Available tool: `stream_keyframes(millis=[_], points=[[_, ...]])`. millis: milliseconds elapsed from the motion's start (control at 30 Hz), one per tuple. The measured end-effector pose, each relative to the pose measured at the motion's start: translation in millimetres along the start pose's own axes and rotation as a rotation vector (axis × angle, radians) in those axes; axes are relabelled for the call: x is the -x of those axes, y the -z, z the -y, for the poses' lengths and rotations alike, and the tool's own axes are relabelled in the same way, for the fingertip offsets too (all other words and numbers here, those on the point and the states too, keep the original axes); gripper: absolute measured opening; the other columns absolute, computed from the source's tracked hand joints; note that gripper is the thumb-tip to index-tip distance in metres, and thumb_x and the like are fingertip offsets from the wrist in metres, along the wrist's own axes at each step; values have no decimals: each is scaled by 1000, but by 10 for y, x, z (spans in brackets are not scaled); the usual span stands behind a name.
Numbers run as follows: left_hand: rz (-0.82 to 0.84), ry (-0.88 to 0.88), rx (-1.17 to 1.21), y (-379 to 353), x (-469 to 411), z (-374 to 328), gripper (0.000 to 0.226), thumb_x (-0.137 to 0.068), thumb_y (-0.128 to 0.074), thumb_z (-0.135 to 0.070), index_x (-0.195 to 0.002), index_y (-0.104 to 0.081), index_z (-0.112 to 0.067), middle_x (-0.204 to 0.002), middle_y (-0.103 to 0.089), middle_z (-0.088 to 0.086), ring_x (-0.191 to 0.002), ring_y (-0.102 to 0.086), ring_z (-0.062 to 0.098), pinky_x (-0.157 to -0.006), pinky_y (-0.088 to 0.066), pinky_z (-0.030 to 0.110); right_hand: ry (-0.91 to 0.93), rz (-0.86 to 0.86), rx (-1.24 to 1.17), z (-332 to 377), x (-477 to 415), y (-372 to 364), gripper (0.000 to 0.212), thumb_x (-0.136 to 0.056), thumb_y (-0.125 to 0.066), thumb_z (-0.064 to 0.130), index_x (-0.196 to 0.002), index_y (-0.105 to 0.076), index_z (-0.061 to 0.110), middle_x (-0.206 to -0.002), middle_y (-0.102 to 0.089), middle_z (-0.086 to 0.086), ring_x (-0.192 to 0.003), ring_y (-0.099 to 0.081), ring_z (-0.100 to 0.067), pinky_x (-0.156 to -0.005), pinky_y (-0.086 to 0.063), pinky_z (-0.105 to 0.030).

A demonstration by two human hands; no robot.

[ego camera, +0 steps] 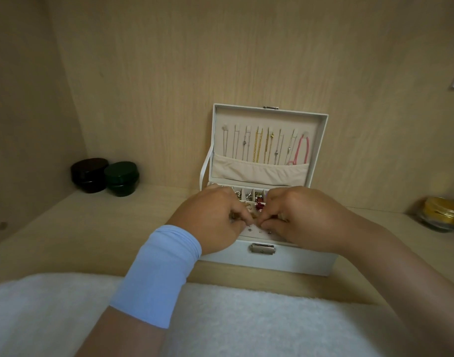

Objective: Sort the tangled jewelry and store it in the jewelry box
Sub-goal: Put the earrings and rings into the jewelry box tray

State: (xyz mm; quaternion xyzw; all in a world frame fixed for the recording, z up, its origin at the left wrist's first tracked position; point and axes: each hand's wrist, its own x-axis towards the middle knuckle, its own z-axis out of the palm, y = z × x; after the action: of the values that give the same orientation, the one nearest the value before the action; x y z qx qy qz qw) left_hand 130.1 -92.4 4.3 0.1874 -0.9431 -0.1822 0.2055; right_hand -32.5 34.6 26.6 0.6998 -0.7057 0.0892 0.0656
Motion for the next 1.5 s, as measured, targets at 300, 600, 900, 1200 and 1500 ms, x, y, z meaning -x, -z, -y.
stream_keyframes(millis=[300, 600, 900, 1200, 1500], points=[[-76, 17, 85, -24, -21, 7, 16, -89, -68, -27, -87, -74, -42, -90, -60, -18, -89, -53, 4, -87, -49, 31, -68, -40, -285, -154, 18, 45, 10, -89, -74, 26, -92, -79, 34, -82, -61, 25, -82, -57, 9, -70, -37, -9], [-65, -27, 200, -144, -461, -612, 13, -91, -65, -29, -98, -74, -35, -91, -65, -19, -75, -53, -11, -71, -41, 8, -431, -4, -217, -974, 461, 496, 11, -87, -75, 19, -89, -77, 30, -90, -71, 12, -73, -59, 10, -64, -41, -4], [198, -50, -64, -636, -1022, -1133, 15, -90, -61, -29, -98, -74, -31, -93, -67, -14, -86, -60, 10, -82, -49, 25, -448, 326, -356, -1365, 616, -21, 28, -73, -87, 21, -95, -76, 34, -82, -71, 15, -75, -63, 0, -78, -50, -20], [185, -21, -20, -843, -1185, -1134, 14, -86, -64, -25, -90, -70, -37, -95, -70, -15, -70, -55, -2, -71, -45, 20, -452, 75, -581, -1476, 632, -106, 13, -84, -80, 19, -74, -75, 27, -50, -59, 22, -47, -51, 8, -53, -37, -8], [-43, 21, 162, -809, -1191, -1082, 17, -77, -79, -33, -92, -71, -35, -86, -67, -18, -76, -59, -2, -71, -47, 20, -623, -123, -1206, -1406, 601, 5, 19, -93, -70, 30, -94, -71, 10, -84, -74, 0, -52, -49, -11, -42, -23, -20]])
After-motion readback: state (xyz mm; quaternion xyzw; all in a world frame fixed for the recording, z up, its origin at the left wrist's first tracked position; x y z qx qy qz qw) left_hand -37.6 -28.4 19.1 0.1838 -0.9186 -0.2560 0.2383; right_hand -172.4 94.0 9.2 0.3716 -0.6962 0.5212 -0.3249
